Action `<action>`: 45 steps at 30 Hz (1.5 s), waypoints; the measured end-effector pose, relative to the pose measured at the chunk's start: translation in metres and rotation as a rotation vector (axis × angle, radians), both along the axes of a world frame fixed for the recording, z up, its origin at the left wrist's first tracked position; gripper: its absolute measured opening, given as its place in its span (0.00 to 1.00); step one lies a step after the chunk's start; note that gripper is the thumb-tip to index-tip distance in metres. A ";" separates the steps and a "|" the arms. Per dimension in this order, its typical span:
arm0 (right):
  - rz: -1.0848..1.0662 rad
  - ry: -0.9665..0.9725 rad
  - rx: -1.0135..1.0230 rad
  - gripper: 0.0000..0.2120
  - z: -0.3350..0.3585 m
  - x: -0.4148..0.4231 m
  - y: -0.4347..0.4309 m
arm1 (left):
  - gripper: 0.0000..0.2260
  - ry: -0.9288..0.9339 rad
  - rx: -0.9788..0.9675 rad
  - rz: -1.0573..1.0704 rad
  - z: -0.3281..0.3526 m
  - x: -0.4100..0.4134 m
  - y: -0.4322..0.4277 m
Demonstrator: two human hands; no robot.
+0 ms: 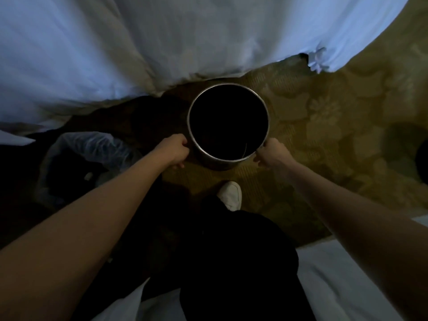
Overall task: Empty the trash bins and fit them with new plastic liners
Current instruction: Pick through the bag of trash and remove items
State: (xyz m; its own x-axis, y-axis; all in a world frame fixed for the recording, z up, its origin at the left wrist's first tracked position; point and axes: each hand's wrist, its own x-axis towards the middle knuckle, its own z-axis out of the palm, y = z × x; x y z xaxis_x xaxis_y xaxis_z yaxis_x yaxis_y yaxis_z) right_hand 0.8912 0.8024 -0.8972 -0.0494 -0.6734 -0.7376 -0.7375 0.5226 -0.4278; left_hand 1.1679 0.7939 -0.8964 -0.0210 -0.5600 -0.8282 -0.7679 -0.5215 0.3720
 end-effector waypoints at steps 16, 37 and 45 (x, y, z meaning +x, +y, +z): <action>0.210 -0.001 -0.330 0.09 0.222 0.102 0.029 | 0.07 -0.084 -0.341 0.213 0.205 0.130 0.112; 0.466 0.017 -0.006 0.10 0.071 0.286 0.046 | 0.16 -0.010 0.011 0.845 0.071 0.279 0.196; 0.278 0.066 0.158 0.41 -0.007 0.314 0.022 | 0.27 0.121 0.099 1.132 -0.002 0.283 0.143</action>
